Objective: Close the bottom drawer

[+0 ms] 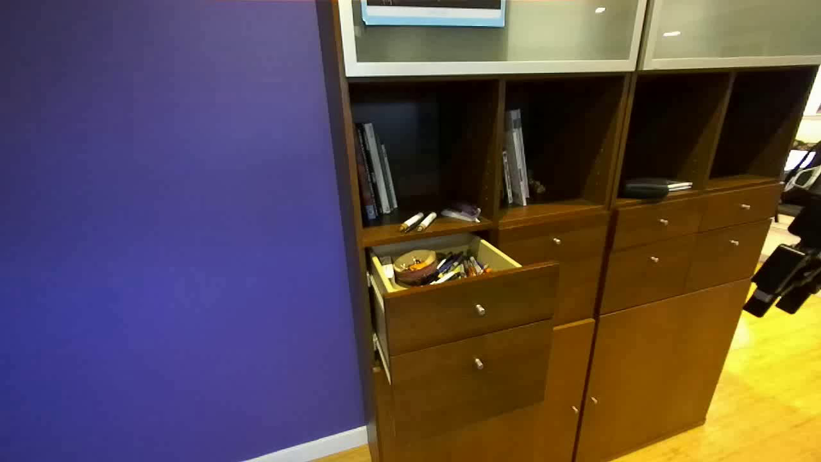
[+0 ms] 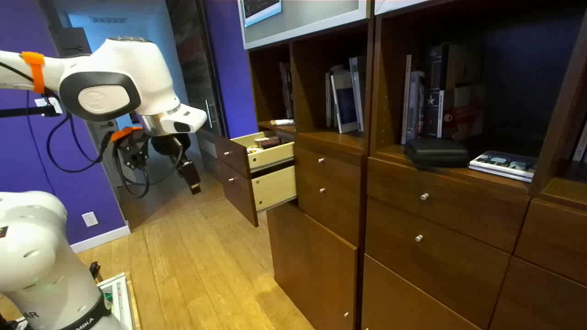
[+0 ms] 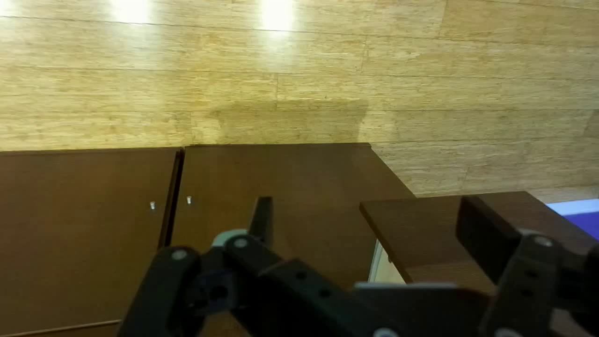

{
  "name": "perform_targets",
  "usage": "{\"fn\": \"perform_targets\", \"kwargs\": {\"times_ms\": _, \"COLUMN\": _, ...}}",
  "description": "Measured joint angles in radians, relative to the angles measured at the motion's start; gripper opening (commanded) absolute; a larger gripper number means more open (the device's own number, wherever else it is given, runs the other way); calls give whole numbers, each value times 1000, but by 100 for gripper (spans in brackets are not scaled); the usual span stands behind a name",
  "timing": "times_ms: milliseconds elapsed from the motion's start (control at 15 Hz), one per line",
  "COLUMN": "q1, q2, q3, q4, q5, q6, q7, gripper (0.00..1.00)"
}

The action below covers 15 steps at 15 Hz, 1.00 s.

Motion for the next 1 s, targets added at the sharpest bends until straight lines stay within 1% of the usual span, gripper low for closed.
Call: {"fn": "perform_targets", "kwargs": {"times_ms": 1000, "q1": 0, "q2": 14, "q3": 1, "q4": -10, "q5": 0, "q6": -3, "q7": 0, "gripper": 100}}
